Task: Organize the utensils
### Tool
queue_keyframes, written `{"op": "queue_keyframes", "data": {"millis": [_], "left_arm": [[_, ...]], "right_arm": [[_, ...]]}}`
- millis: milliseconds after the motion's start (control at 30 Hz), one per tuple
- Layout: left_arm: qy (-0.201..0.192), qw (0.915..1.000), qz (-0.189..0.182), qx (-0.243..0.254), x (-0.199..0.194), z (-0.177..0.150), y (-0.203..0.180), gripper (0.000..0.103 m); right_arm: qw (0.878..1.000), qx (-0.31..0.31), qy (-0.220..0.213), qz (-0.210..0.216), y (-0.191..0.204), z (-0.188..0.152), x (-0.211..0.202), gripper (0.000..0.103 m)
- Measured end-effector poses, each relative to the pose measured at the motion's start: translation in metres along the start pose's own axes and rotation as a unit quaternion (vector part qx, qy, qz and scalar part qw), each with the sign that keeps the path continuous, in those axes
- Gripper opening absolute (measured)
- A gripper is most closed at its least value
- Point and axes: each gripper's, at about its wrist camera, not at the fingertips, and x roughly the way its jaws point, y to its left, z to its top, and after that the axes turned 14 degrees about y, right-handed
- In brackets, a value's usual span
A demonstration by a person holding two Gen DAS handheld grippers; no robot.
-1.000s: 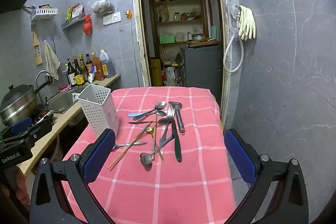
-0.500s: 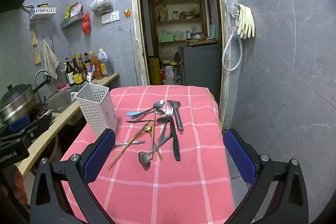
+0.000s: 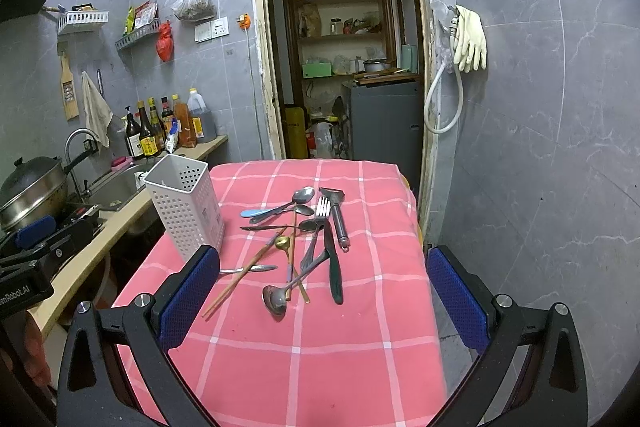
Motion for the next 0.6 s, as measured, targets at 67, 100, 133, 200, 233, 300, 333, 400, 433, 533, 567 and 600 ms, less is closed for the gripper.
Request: {"op": "queue_keyframes", "data": {"millis": [67,100,133,200,233,300,333,400,433,533,567,600], "left_arm": [[0.0,1.0,0.001,0.0,0.0002,0.0,-0.0001,0.103],[0.0,1.0,0.001,0.0,0.0,0.0,-0.0001,0.103],[0.0,1.0,0.0,0.0,0.0,0.0001,-0.0001,0.103],[0.001,1.0,0.0,0.001,-0.0001,0.0001,-0.0002,0.103],[0.0,1.0,0.0,0.001,-0.0001,0.0001,-0.0002,0.103],[0.0,1.0,0.001,0.001,0.0001,0.0002,-0.0002,0.103],[0.0,1.0,0.001,0.001,0.0001,0.0002,-0.0003,0.103],[0.0,1.0,0.001,0.001,0.0,0.0,-0.0003,0.103],[0.0,1.0,0.001,0.0,0.0001,0.0,-0.0004,0.103],[0.0,1.0,0.002,0.001,-0.0001,0.0,-0.0005,0.103],[0.001,1.0,0.001,0.001,0.0,0.0001,-0.0003,0.103],[0.001,1.0,0.001,0.001,0.0,0.0001,-0.0004,0.103]], "right_arm": [[1.0,-0.001,0.001,0.0,-0.0002,0.0006,0.0007,0.102],[1.0,-0.001,0.001,0.001,-0.0008,0.0001,0.0006,0.102],[1.0,0.0,0.001,0.001,-0.0006,0.0,0.0008,0.102],[1.0,0.0,0.002,0.0,0.0005,0.0001,0.0003,0.102],[1.0,0.0,0.002,0.0,0.0011,0.0001,0.0002,0.102],[1.0,0.0,0.001,0.0,0.0012,-0.0001,0.0003,0.102],[1.0,0.0,0.002,-0.001,0.0015,0.0001,0.0003,0.102],[1.0,0.0,0.002,0.0,0.0017,0.0,0.0003,0.102],[1.0,0.0,0.002,0.001,0.0012,-0.0006,0.0003,0.102],[1.0,0.0,0.003,-0.001,0.0027,-0.0016,0.0001,0.102],[1.0,0.0,0.002,0.0,0.0024,-0.0016,0.0004,0.102],[1.0,0.0,0.002,0.0,0.0026,-0.0009,0.0006,0.102]]}}
